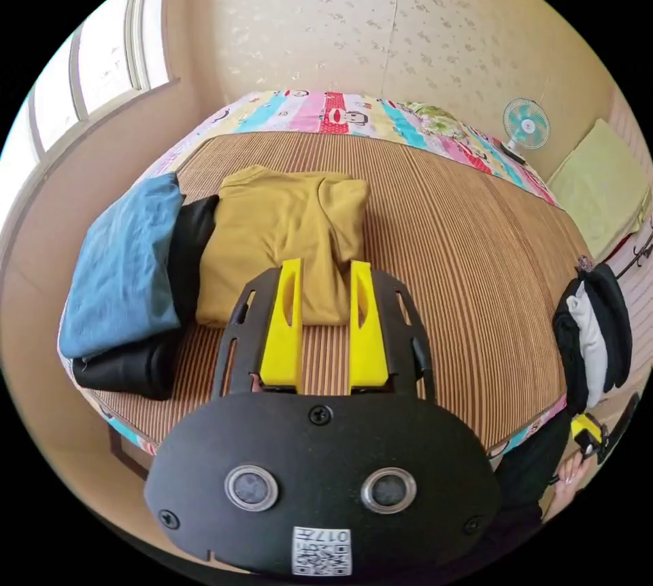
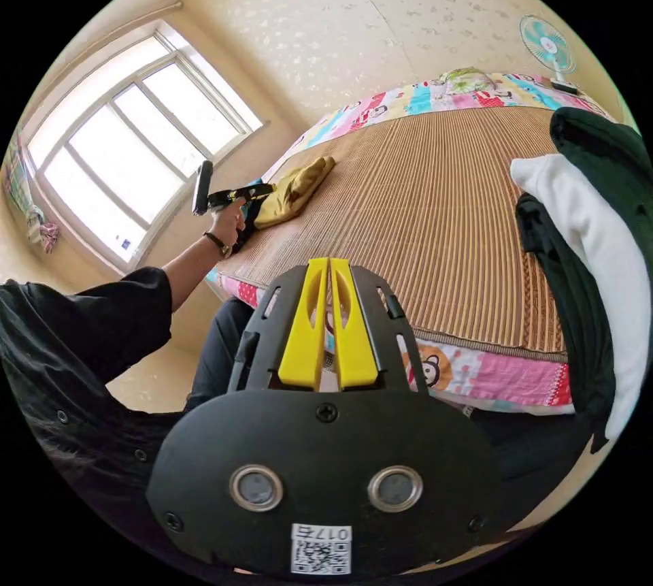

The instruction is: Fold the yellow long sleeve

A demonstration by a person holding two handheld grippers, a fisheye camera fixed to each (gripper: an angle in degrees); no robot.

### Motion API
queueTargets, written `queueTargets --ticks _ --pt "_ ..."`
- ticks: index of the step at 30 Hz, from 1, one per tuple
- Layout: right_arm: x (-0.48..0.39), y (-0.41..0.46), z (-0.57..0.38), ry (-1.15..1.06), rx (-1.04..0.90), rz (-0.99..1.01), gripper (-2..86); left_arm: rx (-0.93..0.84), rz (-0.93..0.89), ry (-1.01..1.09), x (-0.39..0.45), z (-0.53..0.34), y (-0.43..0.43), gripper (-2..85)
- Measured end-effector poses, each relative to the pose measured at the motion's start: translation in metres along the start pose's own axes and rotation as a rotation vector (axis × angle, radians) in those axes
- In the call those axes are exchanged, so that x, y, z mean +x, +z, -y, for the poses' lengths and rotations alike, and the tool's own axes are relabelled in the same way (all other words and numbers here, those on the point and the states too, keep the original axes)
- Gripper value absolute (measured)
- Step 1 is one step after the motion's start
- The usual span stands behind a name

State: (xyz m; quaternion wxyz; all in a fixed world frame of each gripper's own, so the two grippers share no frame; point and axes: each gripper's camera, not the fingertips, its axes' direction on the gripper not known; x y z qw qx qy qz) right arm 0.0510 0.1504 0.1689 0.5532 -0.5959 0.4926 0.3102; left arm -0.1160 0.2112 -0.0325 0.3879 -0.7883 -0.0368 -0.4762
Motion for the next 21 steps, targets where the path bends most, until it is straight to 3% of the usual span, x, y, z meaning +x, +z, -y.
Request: queueTargets --ticks 2,3,6,10,15,18,21 --pt "0.002 -0.002 0.0 0.005 -0.05 -0.057 0.4 -0.18 -0.092 -0.067 -0.003 0.011 0.055 8.9" --pt "0.009 -0.007 -0.002 0.017 -0.066 -0.085 0.5 -0.15 -0.109 -0.129 -0.004 0.002 0.065 7.4" --pt "0.037 -0.025 -0.009 0.074 -0.079 -0.104 0.8 -0.037 -0.172 -0.166 0.008 -0.033 0.041 4.7" --pt "0.076 -0.035 -0.011 0.107 -0.094 -0.081 2.0 -0.064 -0.288 0.038 0.042 -0.122 -0.009 4.4" --pt "0.094 -0.008 0.022 0.055 -0.098 0.055 7.1 -0.121 -0.505 0.04 0.046 -0.239 -0.065 4.7" --pt "0.089 0.028 0.045 -0.041 -0.102 0.161 8.3 -0.143 -0.493 -0.006 0.038 -0.272 -0.099 6.1" --pt "0.081 0.092 0.055 -0.052 -0.403 0.258 5.6 -0.089 -0.495 -0.103 0.022 -0.267 -0.132 7.7"
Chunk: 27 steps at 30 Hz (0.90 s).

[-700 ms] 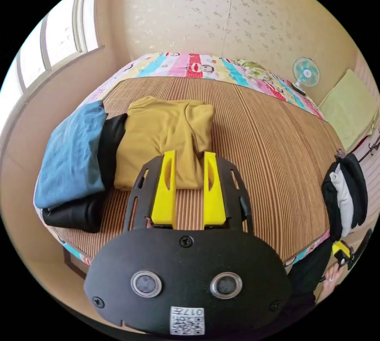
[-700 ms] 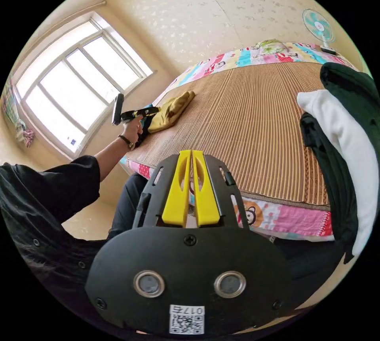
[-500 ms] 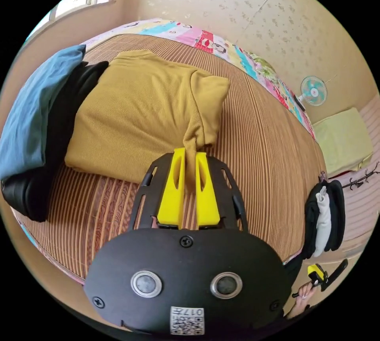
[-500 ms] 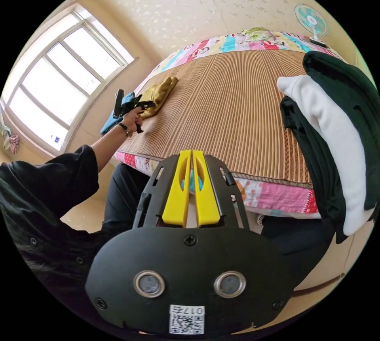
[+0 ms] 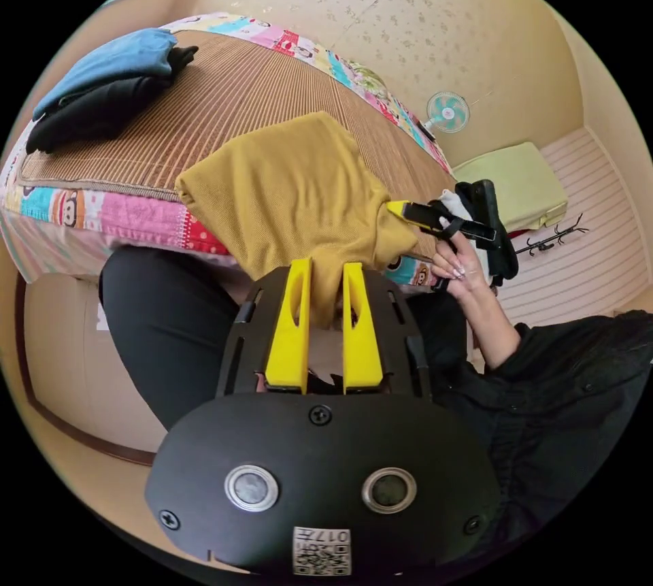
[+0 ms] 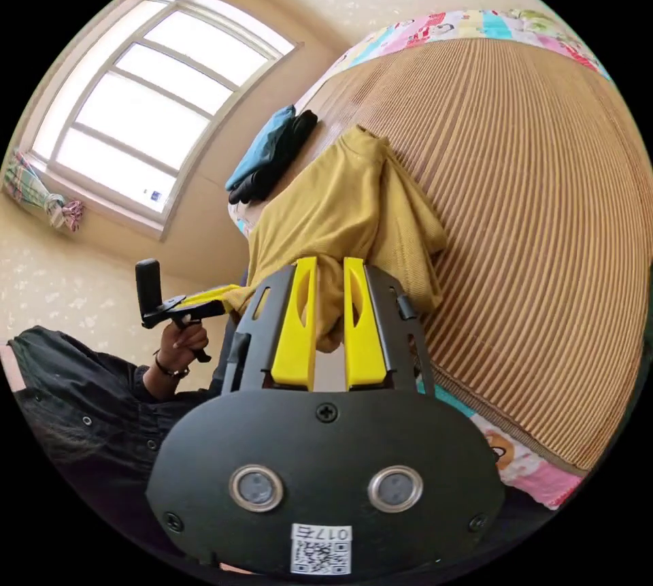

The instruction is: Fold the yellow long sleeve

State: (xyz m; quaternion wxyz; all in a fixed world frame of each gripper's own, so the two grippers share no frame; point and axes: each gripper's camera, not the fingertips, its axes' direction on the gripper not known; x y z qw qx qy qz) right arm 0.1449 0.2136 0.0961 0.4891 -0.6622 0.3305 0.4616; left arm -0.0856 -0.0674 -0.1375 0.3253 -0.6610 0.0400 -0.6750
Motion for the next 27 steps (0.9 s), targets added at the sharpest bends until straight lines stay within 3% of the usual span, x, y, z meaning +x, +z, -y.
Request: queueTargets --ticks 3,6,8,18,23,27 --pt "-0.012 -0.007 -0.019 -0.035 0.128 0.007 4.1 0.009 -0.017 0.019 0.016 0.031 -0.023 7.8" --pt "-0.02 -0.037 -0.045 -0.161 0.317 0.237 3.6 0.018 0.007 0.087 0.047 0.064 -0.039 8.1" --pt "-0.023 -0.042 -0.047 -0.218 0.303 0.319 3.4 0.027 0.06 0.094 0.064 0.08 -0.047 8.1" --pt "0.006 -0.051 -0.066 -0.275 0.3 0.353 3.2 -0.011 0.369 0.027 0.073 0.062 -0.097 12.7" --pt "0.02 -0.053 -0.078 -0.283 0.296 0.411 3.2 0.084 0.298 0.021 0.072 0.056 -0.124 12.7" --pt "0.021 -0.05 -0.093 -0.324 0.281 0.43 3.2 -0.033 -0.012 0.034 0.048 0.08 -0.086 14.4"
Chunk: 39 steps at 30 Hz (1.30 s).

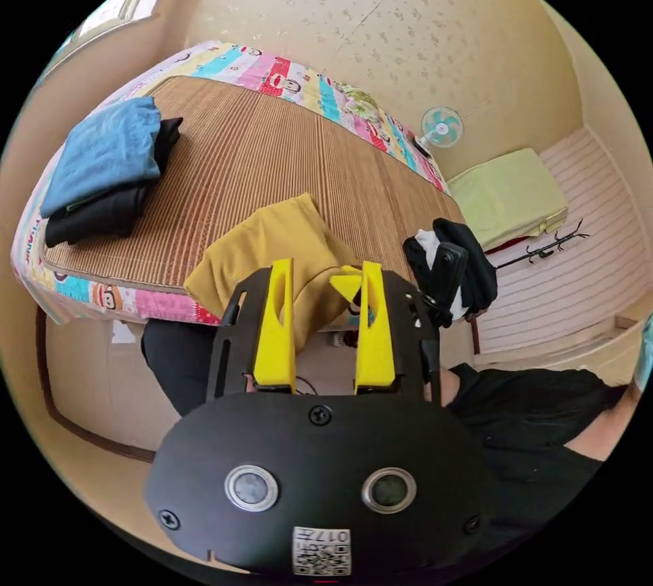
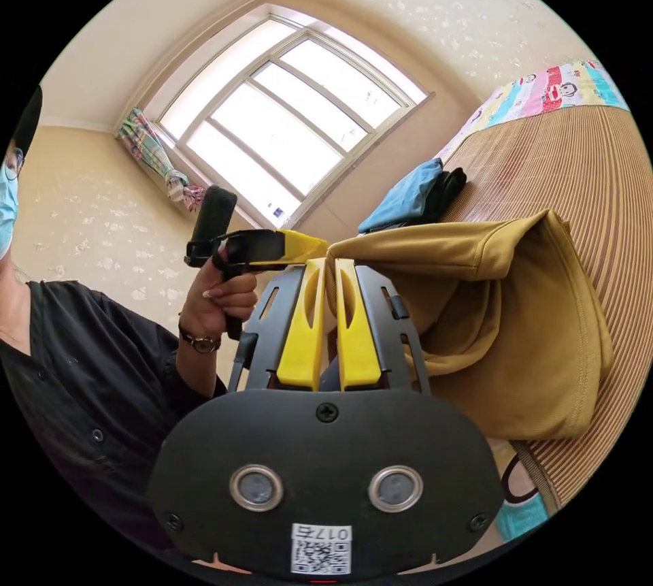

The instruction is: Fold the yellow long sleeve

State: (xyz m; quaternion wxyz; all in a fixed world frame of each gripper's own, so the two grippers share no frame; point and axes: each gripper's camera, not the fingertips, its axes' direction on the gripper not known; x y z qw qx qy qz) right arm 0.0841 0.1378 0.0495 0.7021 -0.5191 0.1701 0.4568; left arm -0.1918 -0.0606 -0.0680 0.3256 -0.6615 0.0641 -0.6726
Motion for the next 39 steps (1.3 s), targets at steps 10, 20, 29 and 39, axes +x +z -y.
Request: queueTargets --ticks 10,20,29,39 --pt "0.004 -0.095 -0.064 -0.174 0.024 0.036 2.0 0.093 -0.564 -0.028 -0.077 -0.03 -0.034 3.8" --pt "-0.009 -0.23 -0.107 -0.17 0.315 -0.098 3.8 0.571 -1.002 0.729 -0.017 -0.053 -0.237 2.7" --pt "-0.036 -0.212 -0.11 -0.253 0.328 -0.138 16.4 0.333 -1.22 0.924 0.077 -0.034 -0.259 1.6" --pt "-0.056 -0.128 -0.011 -0.295 0.131 -0.074 5.2 0.333 -1.289 0.86 0.08 -0.075 -0.296 2.0"
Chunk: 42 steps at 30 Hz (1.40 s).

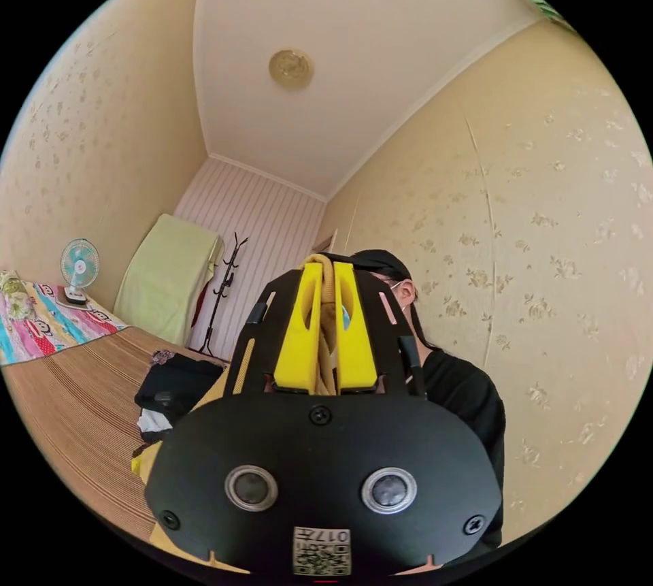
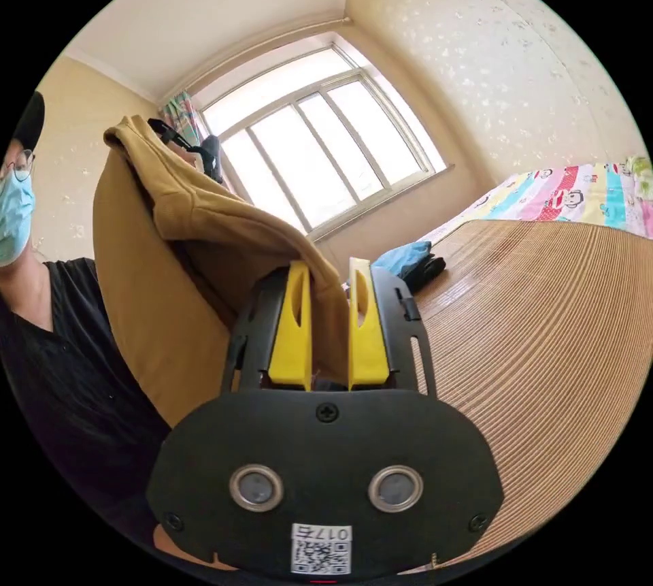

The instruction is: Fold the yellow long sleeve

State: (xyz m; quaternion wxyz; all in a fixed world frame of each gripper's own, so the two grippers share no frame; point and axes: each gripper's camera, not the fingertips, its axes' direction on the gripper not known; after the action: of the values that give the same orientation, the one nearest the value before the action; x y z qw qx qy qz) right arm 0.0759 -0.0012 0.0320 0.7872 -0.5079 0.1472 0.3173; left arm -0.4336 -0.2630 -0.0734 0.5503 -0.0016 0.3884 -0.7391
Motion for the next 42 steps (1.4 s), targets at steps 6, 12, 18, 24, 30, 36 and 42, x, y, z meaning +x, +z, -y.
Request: queueTargets --ticks 6,12,18,24,30,36,42 --pt "-0.114 -0.12 0.072 0.032 0.505 -0.293 4.1 0.023 0.416 0.202 0.103 0.013 -0.049 2.5" --pt "-0.254 -0.138 0.154 -0.239 0.615 -0.607 4.0 0.035 0.936 0.421 0.145 -0.001 -0.032 1.1" --pt "-0.164 -0.085 0.324 -0.13 0.241 -0.84 5.2 -0.03 1.183 0.11 -0.034 0.09 -0.074 1.5" --pt "0.139 -0.006 0.393 0.4 -0.281 -0.964 8.8 -0.273 1.561 -0.395 -0.308 0.103 -0.134 4.3" --pt "0.161 0.064 0.254 0.379 -0.444 -0.838 9.7 -0.567 1.42 -0.476 -0.38 -0.054 -0.103 8.3" --pt "0.109 0.141 0.112 0.37 -0.526 -0.581 10.4 -0.741 1.497 -0.593 -0.36 -0.205 -0.086 8.5" --pt "0.048 0.177 0.055 0.343 -0.743 -0.807 4.3 -0.506 1.343 -0.942 -0.311 -0.25 -0.09 3.9"
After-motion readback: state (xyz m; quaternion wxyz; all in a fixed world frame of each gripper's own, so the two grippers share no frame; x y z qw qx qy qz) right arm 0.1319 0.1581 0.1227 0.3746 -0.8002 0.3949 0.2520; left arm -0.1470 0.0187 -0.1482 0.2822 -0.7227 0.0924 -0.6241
